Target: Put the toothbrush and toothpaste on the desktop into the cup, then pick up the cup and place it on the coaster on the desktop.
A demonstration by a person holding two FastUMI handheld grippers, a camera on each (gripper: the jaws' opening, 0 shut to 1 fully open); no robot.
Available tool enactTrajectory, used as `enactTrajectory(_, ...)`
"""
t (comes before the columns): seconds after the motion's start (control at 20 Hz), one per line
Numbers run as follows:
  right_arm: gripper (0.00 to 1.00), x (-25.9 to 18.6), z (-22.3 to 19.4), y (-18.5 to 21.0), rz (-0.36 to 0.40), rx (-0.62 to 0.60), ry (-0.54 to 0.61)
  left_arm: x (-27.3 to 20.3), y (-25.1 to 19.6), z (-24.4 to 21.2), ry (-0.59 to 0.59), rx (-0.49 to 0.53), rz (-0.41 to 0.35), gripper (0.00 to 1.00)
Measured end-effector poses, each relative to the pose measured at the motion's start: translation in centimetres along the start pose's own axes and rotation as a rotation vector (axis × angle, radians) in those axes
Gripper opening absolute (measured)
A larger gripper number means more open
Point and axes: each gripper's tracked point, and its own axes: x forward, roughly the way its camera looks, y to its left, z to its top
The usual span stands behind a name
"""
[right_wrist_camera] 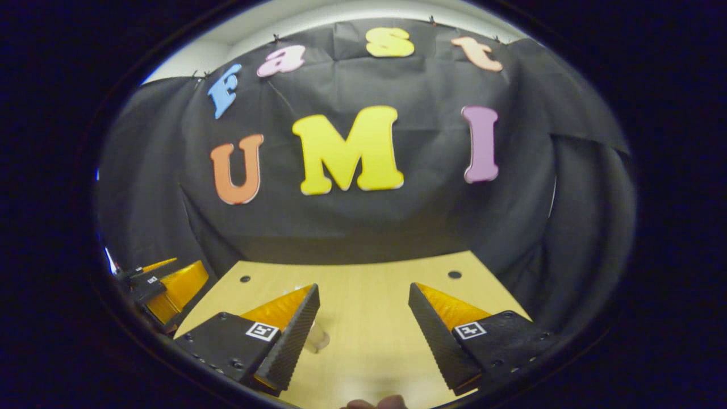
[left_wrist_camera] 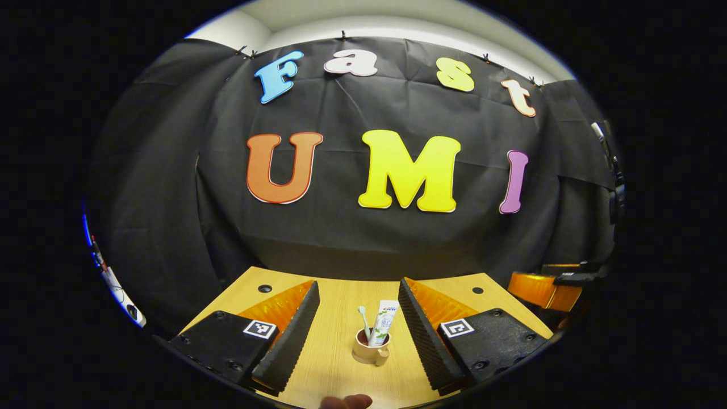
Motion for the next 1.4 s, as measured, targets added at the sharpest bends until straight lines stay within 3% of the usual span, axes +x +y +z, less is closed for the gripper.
enactTrajectory(0.15,0.96,-0.1,2.3,-0.3,-0.014,-0.068,-0.129,-1.0,-1.1,0.5,-0.039,0.015,0.003,0.89)
enactTrajectory(0.7,0.96,-0.4,2.0,0.7,0.043,-0.089,-0.152,-2.1,-1.9,0.2,-0.056,0.017,0.04,0.89)
enactTrajectory(0.75,0.96,-0.4,2.1,0.7,0.042,-0.093,-0.16,-2.2,-2.0,0.2,-0.057,0.016,0.042,0.86)
enactTrajectory(0.8,0.96,-0.4,2.0,0.6,0.042,-0.098,-0.163,-2.3,-2.1,0.2,-0.057,0.017,0.043,0.89)
enactTrajectory(1.4,0.96,-0.5,2.3,0.1,0.032,-0.091,-0.188,-3.2,-1.9,1.6,-0.065,0.021,0.056,0.89)
